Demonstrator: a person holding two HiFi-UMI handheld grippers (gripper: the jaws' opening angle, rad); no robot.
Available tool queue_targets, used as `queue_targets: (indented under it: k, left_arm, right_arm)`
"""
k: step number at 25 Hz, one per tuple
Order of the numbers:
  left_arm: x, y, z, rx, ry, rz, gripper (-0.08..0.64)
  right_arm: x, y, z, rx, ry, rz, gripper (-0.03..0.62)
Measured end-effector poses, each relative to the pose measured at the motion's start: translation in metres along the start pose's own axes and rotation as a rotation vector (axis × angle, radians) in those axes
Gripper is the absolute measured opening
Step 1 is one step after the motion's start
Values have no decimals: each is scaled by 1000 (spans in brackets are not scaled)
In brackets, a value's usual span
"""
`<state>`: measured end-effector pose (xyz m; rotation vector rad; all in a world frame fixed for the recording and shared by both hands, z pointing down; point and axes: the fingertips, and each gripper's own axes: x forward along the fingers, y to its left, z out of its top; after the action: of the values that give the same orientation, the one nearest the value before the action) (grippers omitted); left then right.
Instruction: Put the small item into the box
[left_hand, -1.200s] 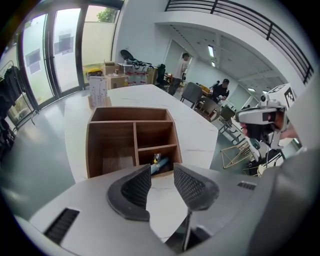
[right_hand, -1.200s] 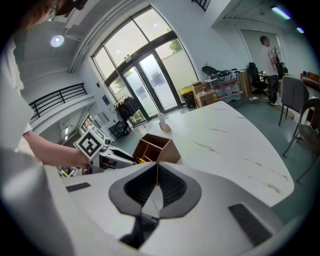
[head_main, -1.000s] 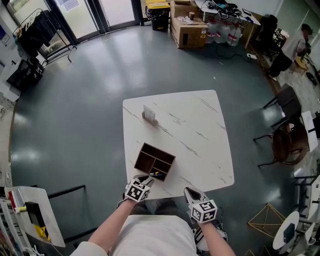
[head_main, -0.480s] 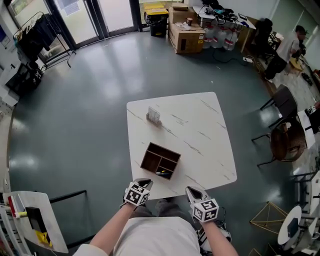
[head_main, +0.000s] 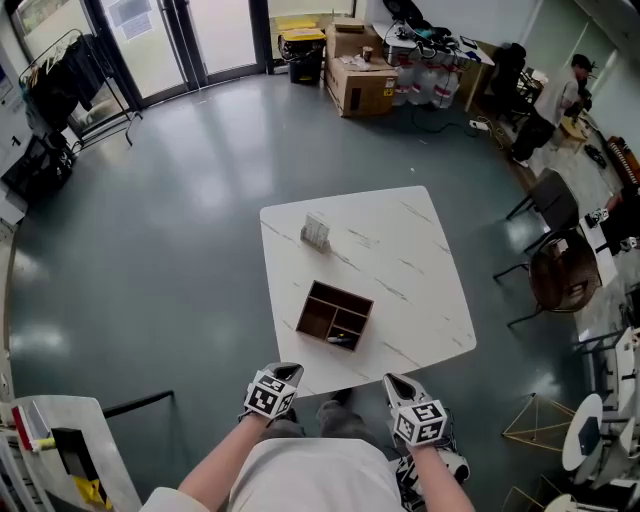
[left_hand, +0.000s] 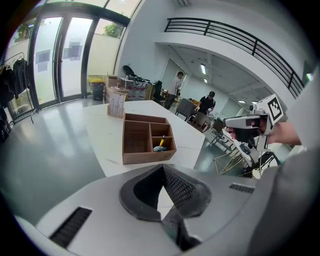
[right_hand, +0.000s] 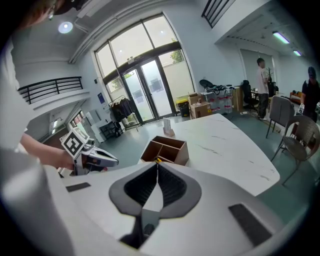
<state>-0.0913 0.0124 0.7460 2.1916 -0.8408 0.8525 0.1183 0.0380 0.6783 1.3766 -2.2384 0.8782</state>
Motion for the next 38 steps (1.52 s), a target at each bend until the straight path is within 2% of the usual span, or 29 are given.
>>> queue_targets:
  k: [11,22,26,30,34,38]
  left_arm:
    - [-60,10,-12,48,-66,-40,14]
    - [-134,5,-45,46,-146,-139,14]
    - [-144,1,-33,49,-187,-172,14]
    - [-156,-13,-16,50,-254,-190,13]
    - [-164,-30,-2,51,-307,-198,14]
    - [-167,-43,2,24,-331,-174,14]
  right_arm:
    - [-29,54,-6,-6,-56,-83,28]
    - [-87,106,-3,-18,-175,-175,28]
    - [-114,115,-9,-11,-208,-205,28]
    - [-129,111,-21,-10,-199,-226,28]
    - [-135,102,-19,-5,-215,-215,28]
    - [-135,99,-18,-15,-212,-171,26]
